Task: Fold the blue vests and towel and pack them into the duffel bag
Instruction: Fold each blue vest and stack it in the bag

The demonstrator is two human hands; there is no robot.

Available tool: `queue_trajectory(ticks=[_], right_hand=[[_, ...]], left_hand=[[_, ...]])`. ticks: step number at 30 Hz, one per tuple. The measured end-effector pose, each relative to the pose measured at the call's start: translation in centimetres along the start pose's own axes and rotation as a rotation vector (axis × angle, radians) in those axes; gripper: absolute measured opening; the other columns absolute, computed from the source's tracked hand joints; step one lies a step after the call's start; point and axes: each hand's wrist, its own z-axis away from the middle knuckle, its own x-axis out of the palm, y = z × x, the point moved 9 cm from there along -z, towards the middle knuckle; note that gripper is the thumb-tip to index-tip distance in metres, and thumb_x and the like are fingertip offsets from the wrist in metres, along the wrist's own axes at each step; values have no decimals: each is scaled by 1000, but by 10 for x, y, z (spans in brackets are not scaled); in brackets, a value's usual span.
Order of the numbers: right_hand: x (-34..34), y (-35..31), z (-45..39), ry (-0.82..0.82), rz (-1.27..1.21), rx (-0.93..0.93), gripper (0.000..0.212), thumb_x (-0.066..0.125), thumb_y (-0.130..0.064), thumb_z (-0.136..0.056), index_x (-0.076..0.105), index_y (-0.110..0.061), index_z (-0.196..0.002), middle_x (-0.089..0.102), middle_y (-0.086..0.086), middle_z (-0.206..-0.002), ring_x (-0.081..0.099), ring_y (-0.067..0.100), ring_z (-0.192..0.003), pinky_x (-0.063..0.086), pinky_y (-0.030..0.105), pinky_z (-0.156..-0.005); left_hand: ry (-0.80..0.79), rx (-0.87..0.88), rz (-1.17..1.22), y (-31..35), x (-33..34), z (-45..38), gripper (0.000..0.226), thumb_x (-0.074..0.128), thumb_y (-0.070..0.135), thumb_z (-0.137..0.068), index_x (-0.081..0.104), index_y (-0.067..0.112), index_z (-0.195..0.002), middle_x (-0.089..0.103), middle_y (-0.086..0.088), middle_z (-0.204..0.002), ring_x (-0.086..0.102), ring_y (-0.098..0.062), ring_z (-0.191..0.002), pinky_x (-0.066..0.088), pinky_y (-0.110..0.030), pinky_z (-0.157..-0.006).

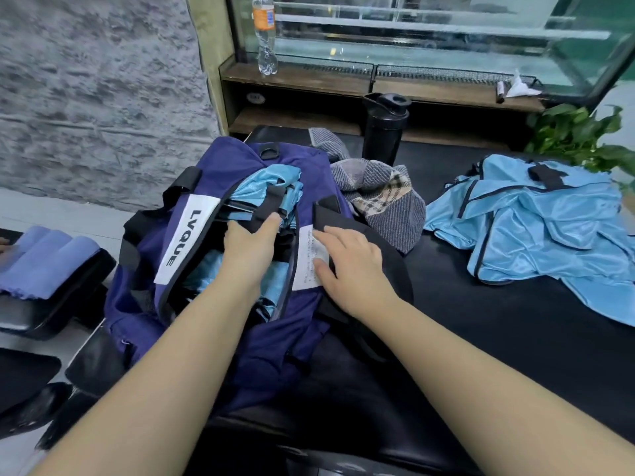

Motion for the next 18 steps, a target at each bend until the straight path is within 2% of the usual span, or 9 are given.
queue_trajectory(ticks=[1,4,7,10,13,15,18], right_hand=[[-7,5,6,44,-20,0,49,43,-37,-97,37,-27,-145,34,-8,-149,25,14,-136,19,34,-105],[-28,21,28,189,-96,-10,57,32,-41,-90,41,-22,-143,40,-4,-148,33,13,-134,26,35,-103],[-44,38,54,288,-145,-20,54,36,-31,-90,41,-17,-141,44,0,-145,35,13,-132,22,27,-101],[-59,59,81,358,-143,4,51,39,-25,-91,32,-21,-141,44,3,-145,34,12,-132,14,17,-105],[-67,91,105,364,-133,74,53,39,-26,-92,32,-18,-143,43,3,-145,32,12,-133,5,10,-108],[-71,120,121,356,-106,146,55,37,-28,-92,35,-13,-145,42,4,-146,31,11,-133,6,13,-108],[-76,170,145,362,-76,289,54,42,-24,-93,35,-11,-145,42,4,-145,32,13,-133,15,27,-107]], left_hand=[[25,36,-6,4,1,11,97,67,56,-67,31,12,-145,37,-8,-149,43,-23,-130,33,-39,-112],[108,201,-49,16,9,48,75,66,33,-87,25,6,-144,31,-7,-147,34,-17,-134,26,-28,-112],[59,385,27,21,34,79,67,64,24,-90,28,10,-144,33,-2,-146,32,-7,-133,27,-32,-115],[-62,473,19,16,70,104,60,63,15,-90,33,12,-142,38,6,-138,38,-1,-129,31,-21,-110],[-248,548,-60,1,116,132,61,64,8,-88,34,12,-141,40,7,-137,42,-5,-129,34,-20,-106],[-398,587,-171,-15,147,149,64,63,8,-87,32,14,-143,39,7,-140,40,-2,-130,33,-18,-107],[-562,695,-382,-34,173,167,64,61,14,-89,31,24,-145,39,16,-144,34,4,-133,27,-16,-111]])
